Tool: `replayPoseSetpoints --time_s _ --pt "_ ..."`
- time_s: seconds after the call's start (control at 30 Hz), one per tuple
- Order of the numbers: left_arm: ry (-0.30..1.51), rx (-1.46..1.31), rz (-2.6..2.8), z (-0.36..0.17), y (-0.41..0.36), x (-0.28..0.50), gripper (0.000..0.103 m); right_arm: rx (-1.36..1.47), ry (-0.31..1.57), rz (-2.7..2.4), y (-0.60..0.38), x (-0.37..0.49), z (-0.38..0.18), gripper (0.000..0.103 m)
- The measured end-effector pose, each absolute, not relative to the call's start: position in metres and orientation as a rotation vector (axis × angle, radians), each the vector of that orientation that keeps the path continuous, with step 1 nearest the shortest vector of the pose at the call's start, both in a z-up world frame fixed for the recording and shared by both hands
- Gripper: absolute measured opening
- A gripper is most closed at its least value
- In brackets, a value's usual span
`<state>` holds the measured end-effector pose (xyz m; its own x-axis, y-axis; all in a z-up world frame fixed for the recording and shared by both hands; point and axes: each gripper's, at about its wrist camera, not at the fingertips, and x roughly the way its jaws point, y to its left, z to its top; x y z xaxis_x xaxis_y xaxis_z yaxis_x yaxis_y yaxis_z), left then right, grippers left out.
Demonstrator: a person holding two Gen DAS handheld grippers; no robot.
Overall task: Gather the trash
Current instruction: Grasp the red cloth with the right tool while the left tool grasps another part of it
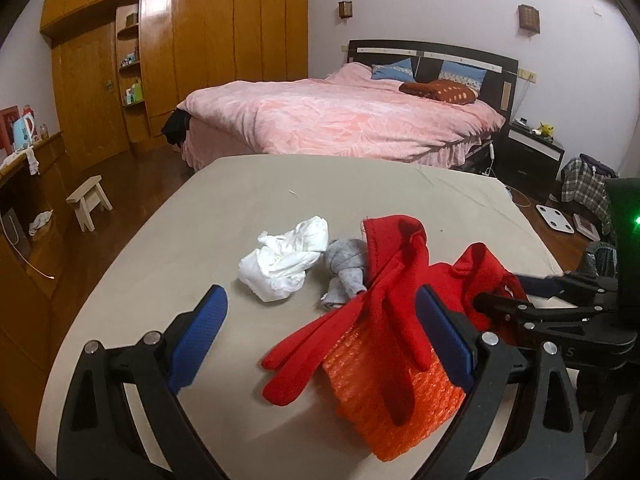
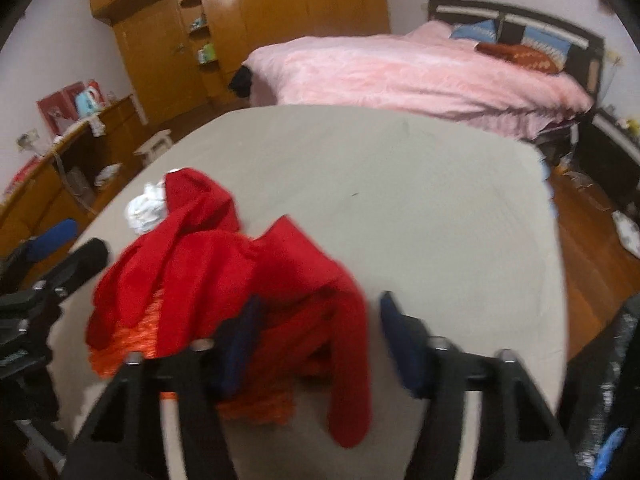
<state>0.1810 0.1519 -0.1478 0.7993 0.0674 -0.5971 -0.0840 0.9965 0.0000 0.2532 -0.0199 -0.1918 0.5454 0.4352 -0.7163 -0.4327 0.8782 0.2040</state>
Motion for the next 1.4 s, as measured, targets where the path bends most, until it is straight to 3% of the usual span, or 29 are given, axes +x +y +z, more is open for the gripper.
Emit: replayPoseSetpoints --time_s 0.1,0.2,0.3,0.37,0.6,0.8,0.87,0.97,1.0,1.1,1.13,1.4 --pt "0.648 -0.024 0.074 -0.150 0.147 0.184 0.092 -0.006 0.832 0.529 -0.022 0.246 -0.186 0.025" --pt "0.653 -0.018 0.065 -0.153 0.143 0.187 0.092 0.030 0.809 0.520 -0.034 0.242 -0.176 0.018" --pt "0.656 -0.013 0.054 -0.154 0.137 0.191 0.091 0.032 0.796 0.469 -0.048 0.242 -0.168 0.015" --pt "0.659 -0.007 0.042 -0.155 0.133 0.195 0.082 0.057 0.783 0.444 -0.058 0.244 -0.164 0.015" --pt "0.672 0.007 0.004 -0.160 0.117 0.216 0.076 0.103 0.752 0.376 -0.079 0.250 -0.153 0.015" --pt "0.733 0.009 -0.030 -0.174 0.109 0.236 0.042 0.121 0.753 0.405 -0.073 0.251 -0.154 0.015" --pt "0.718 -0.004 -0.040 -0.172 0.111 0.235 0.019 0.119 0.760 0.424 -0.067 0.252 -0.156 0.015" --pt "0.714 -0.026 -0.033 -0.172 0.115 0.234 0.012 0.107 0.781 0.457 -0.054 0.254 -0.161 0.024" --pt "0.712 -0.029 -0.029 -0.171 0.117 0.233 0.011 0.100 0.788 0.465 -0.050 0.254 -0.163 0.030" --pt "0.702 -0.047 -0.021 -0.168 0.121 0.227 0.008 0.089 0.819 0.481 -0.038 0.256 -0.171 0.064" --pt "0.697 -0.053 -0.019 -0.167 0.122 0.224 0.008 0.093 0.825 0.485 -0.036 0.255 -0.173 0.069" --pt "0.682 -0.057 -0.019 -0.160 0.128 0.214 0.008 0.052 0.864 0.475 -0.018 0.259 -0.187 0.079"
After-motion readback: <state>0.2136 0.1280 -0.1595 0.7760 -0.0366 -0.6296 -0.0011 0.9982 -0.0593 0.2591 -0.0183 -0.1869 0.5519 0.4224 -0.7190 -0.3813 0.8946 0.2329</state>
